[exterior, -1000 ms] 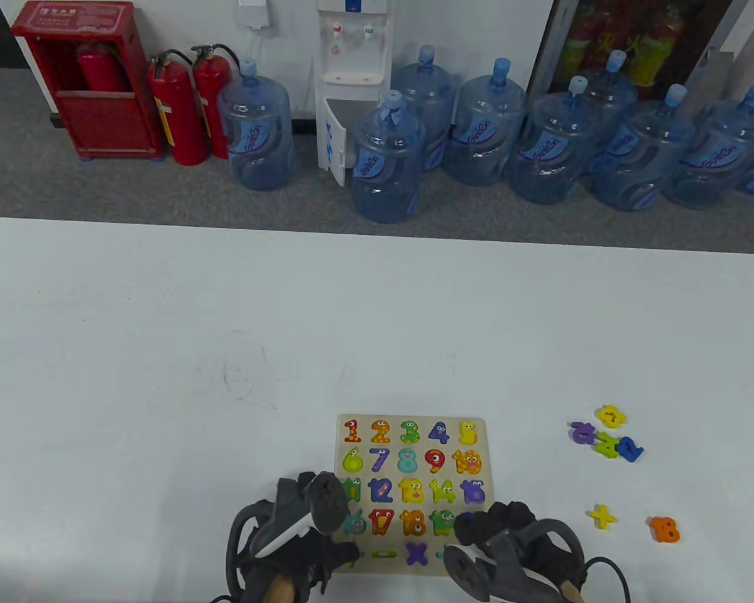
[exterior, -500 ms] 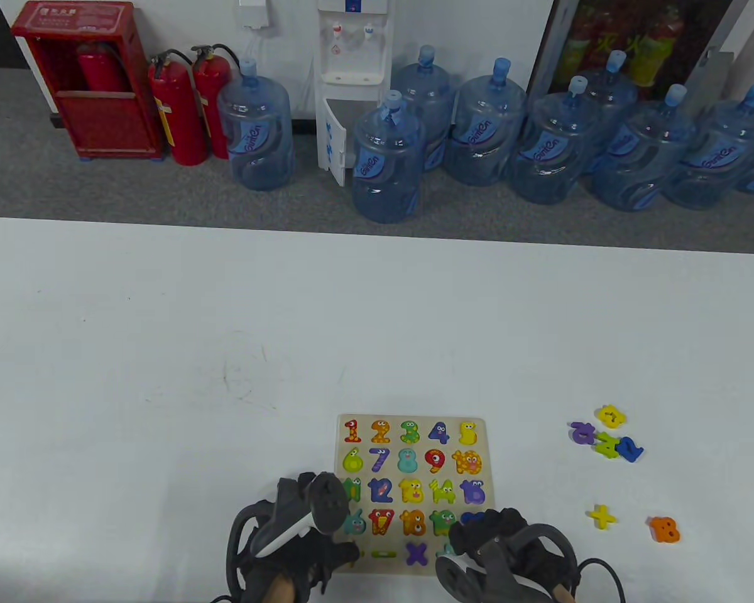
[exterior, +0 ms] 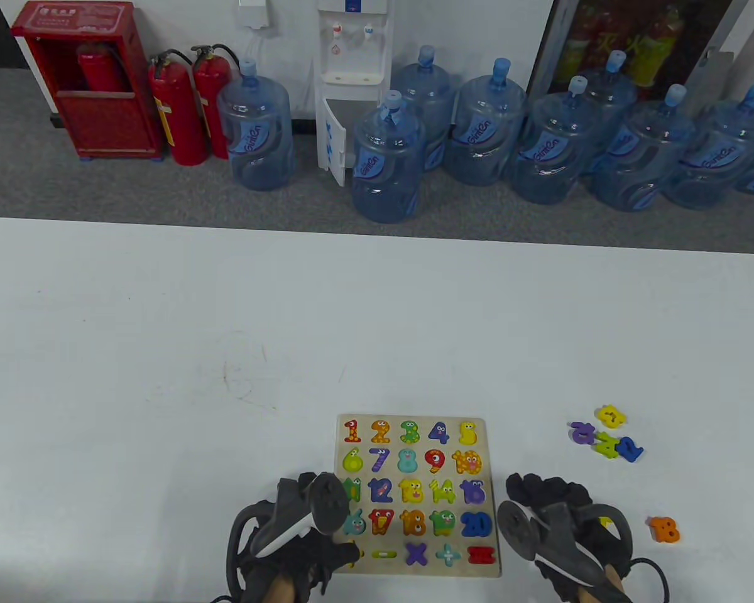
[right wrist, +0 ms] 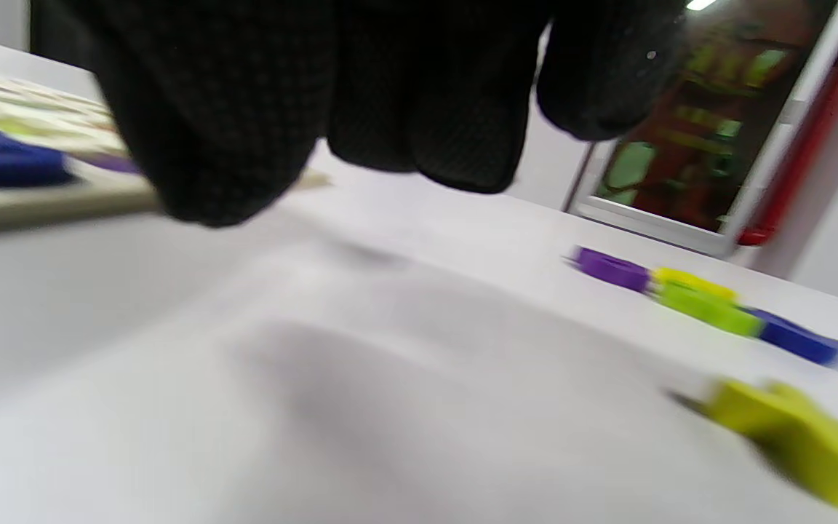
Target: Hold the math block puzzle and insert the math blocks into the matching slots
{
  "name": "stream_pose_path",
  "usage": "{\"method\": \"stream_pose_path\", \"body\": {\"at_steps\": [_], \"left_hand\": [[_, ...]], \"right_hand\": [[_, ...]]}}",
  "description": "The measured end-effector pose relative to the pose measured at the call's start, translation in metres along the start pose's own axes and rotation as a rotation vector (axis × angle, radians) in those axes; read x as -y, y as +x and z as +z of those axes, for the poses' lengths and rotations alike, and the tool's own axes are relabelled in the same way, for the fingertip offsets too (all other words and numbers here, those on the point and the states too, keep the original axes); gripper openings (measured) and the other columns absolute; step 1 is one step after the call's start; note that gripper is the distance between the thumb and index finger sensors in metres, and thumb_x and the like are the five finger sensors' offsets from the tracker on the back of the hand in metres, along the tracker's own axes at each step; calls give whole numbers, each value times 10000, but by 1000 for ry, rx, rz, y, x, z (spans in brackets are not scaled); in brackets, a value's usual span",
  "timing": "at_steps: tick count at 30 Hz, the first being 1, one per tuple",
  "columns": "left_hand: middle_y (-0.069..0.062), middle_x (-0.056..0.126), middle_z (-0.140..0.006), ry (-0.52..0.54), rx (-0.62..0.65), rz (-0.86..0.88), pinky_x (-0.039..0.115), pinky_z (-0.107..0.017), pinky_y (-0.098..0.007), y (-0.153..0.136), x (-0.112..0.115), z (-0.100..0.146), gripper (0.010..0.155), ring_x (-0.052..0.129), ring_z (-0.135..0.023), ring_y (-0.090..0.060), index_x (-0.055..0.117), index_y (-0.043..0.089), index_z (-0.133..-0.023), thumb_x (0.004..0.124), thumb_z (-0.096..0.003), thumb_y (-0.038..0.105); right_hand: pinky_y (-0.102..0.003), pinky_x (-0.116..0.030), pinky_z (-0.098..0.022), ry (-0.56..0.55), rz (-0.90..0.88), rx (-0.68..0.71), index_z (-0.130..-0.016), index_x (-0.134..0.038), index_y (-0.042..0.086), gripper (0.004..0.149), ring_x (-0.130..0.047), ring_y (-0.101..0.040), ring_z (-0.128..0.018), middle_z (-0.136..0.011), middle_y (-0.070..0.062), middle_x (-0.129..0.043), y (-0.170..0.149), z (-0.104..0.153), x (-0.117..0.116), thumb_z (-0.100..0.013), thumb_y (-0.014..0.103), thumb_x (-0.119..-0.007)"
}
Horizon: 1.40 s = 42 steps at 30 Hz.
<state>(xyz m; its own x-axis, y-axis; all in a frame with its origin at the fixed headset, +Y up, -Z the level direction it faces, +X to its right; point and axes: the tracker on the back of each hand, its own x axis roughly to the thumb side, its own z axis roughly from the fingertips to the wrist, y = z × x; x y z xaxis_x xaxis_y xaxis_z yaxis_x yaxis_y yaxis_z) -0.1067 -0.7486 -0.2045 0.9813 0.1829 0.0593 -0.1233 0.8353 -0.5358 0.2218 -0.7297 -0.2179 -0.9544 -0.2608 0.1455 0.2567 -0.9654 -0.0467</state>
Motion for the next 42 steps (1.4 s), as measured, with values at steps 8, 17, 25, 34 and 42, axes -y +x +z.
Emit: {"method": "stream_pose_path", "body": {"at_steps": [8, 17, 25, 34, 42], "left_hand": [[-83, 192, -1091, -3, -2, -2, 414, -705, -743, 0, 0, 0, 985, 260, -1053, -462, 201, 231, -1042, 742, -312, 611], [-85, 193, -1090, -2, 0, -2, 413, -704, -745, 1, 1, 0, 985, 261, -1052, -464, 202, 229, -1042, 743, -311, 610], [-85, 192, -1091, -5, 0, -3, 409, -705, -743, 1, 1, 0, 986, 256, -1051, -462, 202, 229, -1042, 742, -311, 611], [-83, 192, -1092, -5, -3, -3, 409, -706, -743, 1, 1, 0, 985, 254, -1052, -462, 203, 231, -1043, 742, -311, 610], [-81, 192, -1093, -8, -7, -5, 405, -708, -742, 1, 0, 0, 984, 249, -1053, -460, 201, 232, -1043, 742, -313, 610]], "right_hand": [[-481, -702, -636, 36, 49, -255, -924, -657, 262, 723, -802, -286, -852, -980, -39, -680, -54, 0, -3, -236, 359, -856], [-456, -705, -621, 348, -21, -414, -935, -621, 235, 705, -798, -272, -820, -952, -59, -676, -79, -6, -38, -267, 324, -826], [-416, -768, -573, 185, 55, -318, -846, -741, 259, 607, -921, -196, -659, -813, -12, -824, -59, -7, -34, -249, 277, -855], [-424, -763, -585, 120, -28, -134, -834, -760, 278, 594, -934, -179, -654, -813, 14, -843, -23, -6, -17, -249, 295, -860], [-429, -758, -591, 42, 25, -23, -836, -760, 282, 593, -933, -178, -660, -817, 16, -843, 16, -9, -1, -251, 293, -858]]}}
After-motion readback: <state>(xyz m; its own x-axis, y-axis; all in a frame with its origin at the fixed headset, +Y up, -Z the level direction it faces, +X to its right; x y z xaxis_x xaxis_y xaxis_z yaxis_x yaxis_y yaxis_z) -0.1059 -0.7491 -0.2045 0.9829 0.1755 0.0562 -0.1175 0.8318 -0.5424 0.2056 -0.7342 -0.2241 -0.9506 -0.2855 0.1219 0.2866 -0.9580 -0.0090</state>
